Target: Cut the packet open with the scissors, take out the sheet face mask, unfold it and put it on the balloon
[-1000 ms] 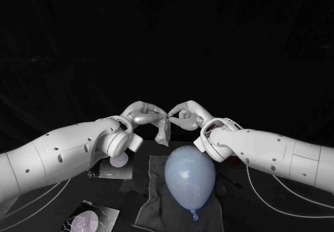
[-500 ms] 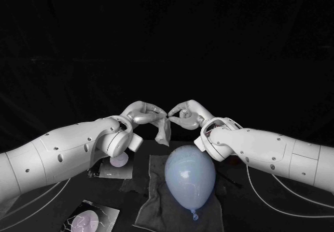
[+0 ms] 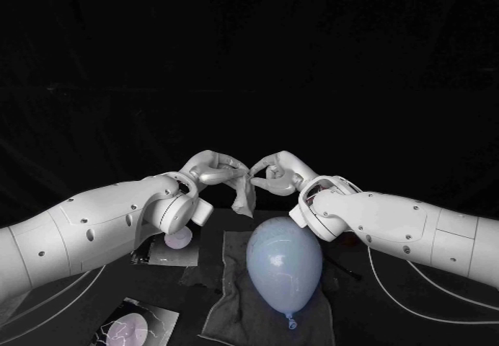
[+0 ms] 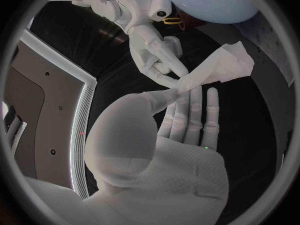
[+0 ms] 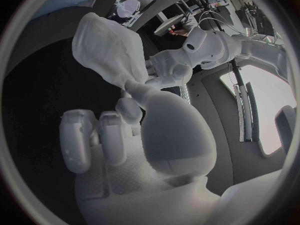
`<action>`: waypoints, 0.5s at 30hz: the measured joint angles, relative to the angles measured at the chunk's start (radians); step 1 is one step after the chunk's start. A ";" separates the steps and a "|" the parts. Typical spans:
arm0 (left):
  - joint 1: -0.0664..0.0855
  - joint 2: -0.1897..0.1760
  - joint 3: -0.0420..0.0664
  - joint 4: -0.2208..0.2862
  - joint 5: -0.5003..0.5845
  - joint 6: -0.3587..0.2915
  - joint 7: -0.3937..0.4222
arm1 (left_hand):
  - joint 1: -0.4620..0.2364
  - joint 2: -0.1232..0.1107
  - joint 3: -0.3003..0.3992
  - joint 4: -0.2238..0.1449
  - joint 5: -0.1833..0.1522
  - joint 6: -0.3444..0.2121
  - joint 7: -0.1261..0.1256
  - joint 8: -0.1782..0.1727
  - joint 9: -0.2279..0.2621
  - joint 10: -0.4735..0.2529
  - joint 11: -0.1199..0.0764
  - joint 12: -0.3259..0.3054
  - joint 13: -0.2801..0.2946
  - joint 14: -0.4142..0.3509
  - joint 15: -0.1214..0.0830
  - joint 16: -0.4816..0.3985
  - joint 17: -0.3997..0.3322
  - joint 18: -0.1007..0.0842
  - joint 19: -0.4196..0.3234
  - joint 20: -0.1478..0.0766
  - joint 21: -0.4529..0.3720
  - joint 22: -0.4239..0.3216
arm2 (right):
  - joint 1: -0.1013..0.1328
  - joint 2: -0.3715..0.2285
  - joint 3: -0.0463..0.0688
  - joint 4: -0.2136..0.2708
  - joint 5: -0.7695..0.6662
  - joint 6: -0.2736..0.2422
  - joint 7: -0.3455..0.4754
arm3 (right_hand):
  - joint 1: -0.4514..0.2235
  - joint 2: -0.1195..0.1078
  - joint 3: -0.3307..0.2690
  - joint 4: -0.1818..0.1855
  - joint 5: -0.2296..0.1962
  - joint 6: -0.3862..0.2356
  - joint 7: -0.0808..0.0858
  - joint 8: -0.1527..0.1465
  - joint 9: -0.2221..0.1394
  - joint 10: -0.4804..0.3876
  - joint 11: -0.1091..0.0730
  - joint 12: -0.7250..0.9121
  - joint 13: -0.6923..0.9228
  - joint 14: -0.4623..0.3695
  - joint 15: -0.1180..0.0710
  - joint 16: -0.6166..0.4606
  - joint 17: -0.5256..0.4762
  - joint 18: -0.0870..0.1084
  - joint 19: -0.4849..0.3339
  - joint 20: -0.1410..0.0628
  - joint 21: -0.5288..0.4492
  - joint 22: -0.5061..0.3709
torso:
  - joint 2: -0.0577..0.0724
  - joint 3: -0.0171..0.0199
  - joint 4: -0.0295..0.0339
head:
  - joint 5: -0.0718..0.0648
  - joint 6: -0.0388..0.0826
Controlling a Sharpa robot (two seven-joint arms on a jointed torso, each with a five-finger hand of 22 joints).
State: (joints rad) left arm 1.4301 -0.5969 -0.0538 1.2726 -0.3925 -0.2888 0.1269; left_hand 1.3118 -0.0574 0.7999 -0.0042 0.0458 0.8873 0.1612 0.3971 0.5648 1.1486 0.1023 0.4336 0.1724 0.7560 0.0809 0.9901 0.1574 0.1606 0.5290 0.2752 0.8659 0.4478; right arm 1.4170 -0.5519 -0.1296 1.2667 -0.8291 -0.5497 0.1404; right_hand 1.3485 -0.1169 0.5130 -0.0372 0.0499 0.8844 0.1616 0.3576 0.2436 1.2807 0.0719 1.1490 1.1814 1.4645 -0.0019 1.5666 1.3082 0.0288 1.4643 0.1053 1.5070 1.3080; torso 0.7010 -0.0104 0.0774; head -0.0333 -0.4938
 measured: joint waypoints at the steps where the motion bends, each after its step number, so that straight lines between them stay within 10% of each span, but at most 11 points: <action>1: 0.000 0.000 0.000 0.000 0.000 0.000 0.000 | 0.000 0.000 0.000 0.000 0.000 0.000 0.000 0.000 0.000 0.000 0.000 0.000 0.000 0.000 0.000 0.000 0.000 0.000 0.000 0.000 0.000 0.000 | 0.000 0.000 0.000 0.000 -0.001 0.003 0.000 | 0.000 0.000 0.000 0.000 0.000 0.000 0.000 0.000 0.000 0.000 0.000 0.000 0.001 0.000 0.000 0.000 0.000 0.000 0.000 0.000 0.000 0.000 | 0.000 0.0000 0.0000 | 0.000 0.000; 15: 0.000 -0.001 0.000 -0.001 0.001 0.001 0.000 | 0.000 0.000 0.000 0.000 0.000 0.000 0.000 0.000 0.000 0.000 0.000 -0.001 0.000 0.000 0.000 0.000 0.000 0.000 0.000 0.000 0.000 0.000 | -0.001 0.000 0.000 -0.001 -0.006 0.013 0.000 | 0.003 0.043 0.006 0.003 0.000 0.071 -0.030 0.041 0.019 0.017 -0.017 0.014 0.014 -0.001 -0.003 0.001 -0.001 0.000 0.000 0.000 0.019 -0.001 | 0.000 0.0003 0.0002 | -0.002 0.001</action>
State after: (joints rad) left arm 1.4301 -0.5977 -0.0538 1.2715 -0.3914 -0.2880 0.1269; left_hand 1.3118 -0.0574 0.7998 -0.0042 0.0458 0.8870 0.1610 0.3969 0.5649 1.1486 0.1024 0.4329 0.1722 0.7560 0.0809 0.9901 0.1572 0.1606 0.5290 0.2752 0.8657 0.4476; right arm 1.4163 -0.5518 -0.1297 1.2654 -0.8353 -0.5367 0.1409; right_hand 1.3514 -0.0737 0.5194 -0.0346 0.0499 0.9558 0.1313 0.3990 0.2627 1.2973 0.0553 1.1635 1.1955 1.4637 -0.0048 1.5673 1.3074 0.0289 1.4640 0.1054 1.5265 1.3074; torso 0.7009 -0.0101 0.0776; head -0.0348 -0.4931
